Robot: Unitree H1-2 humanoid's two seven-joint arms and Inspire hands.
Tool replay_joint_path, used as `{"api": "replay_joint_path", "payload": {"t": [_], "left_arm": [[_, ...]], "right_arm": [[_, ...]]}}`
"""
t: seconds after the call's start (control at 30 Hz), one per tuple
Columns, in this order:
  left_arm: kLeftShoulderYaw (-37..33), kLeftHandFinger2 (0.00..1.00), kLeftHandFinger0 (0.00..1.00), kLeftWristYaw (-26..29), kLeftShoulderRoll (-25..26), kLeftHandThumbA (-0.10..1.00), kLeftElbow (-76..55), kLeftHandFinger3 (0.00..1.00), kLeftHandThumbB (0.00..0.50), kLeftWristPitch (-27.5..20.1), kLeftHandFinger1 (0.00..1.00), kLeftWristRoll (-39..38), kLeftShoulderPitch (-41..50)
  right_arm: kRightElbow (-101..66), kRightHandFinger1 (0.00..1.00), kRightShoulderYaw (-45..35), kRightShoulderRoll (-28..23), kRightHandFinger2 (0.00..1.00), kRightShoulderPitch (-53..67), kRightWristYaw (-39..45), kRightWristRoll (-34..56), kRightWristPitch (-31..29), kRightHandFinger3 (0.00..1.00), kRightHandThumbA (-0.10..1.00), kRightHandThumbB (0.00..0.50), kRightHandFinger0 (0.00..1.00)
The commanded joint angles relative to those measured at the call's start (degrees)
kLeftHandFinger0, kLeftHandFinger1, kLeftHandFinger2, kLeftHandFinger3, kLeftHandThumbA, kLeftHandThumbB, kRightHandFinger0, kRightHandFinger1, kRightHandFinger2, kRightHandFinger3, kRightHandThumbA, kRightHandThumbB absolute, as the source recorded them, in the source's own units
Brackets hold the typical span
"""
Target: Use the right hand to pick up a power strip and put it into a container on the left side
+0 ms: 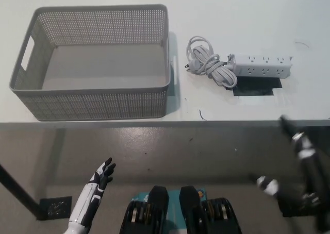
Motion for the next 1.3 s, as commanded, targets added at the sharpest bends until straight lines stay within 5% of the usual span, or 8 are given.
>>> {"api": "replay_joint_path", "payload": {"t": [0.0,0.2,0.37,0.8,0.93,1.07,1.23,1.27], "left_arm": [[-0.67,1.00,1.00,-1.18,1.28,1.00,-1.05,1.00,0.205,-5.73,1.00,1.36,-1.15],[-0.51,1.00,1.00,-1.58,2.18,1.00,-1.87,1.00,0.216,-4.80,1.00,1.32,-1.72],[-0.68,1.00,1.00,-1.64,2.28,1.00,-1.34,1.00,0.204,-5.39,1.00,1.42,-2.01],[-1.60,1.00,1.00,-1.77,2.51,1.00,-1.19,1.00,0.200,-5.51,1.00,2.22,-2.18],[-1.85,1.00,1.00,-1.77,2.38,1.00,-1.42,1.00,0.195,-5.51,1.00,2.23,-2.02],[-2.02,1.00,1.00,-1.63,2.31,1.00,-1.54,1.00,0.200,-5.39,1.00,2.64,-2.11],[-2.19,1.00,1.00,-2.05,2.46,1.00,-2.21,1.00,0.211,-4.73,1.00,2.45,-1.83],[-2.25,1.00,1.00,-2.09,2.58,1.00,-2.14,1.00,0.217,-4.77,1.00,2.61,-1.88]], "right_arm": [[-16.16,1.00,-5.10,-16.66,1.00,-17.47,12.33,-3.95,23.11,1.00,1.00,0.408,1.00],[-2.16,1.00,2.77,-27.00,1.00,-45.18,24.89,-5.39,34.58,1.00,1.00,0.351,1.00],[14.89,1.00,9.56,-26.59,1.00,-59.60,30.17,-9.31,35.85,1.00,1.00,0.357,1.00],[73.84,1.00,23.99,-12.96,1.00,-87.14,36.49,-14.15,24.09,1.00,1.00,0.351,1.00],[81.27,1.00,26.25,-10.08,1.00,-89.73,34.06,-15.25,24.30,1.00,1.00,0.385,1.00],[87.27,1.00,26.42,-7.13,1.00,-90.94,31.81,-13.53,24.60,1.00,1.00,0.339,1.00],[91.51,1.00,28.37,-5.22,1.00,-91.31,30.22,-13.67,26.98,1.00,1.00,0.408,1.00],[92.43,1.00,29.09,-4.83,1.00,-91.12,31.72,-13.76,26.68,1.00,1.00,0.361,1.00]]}}
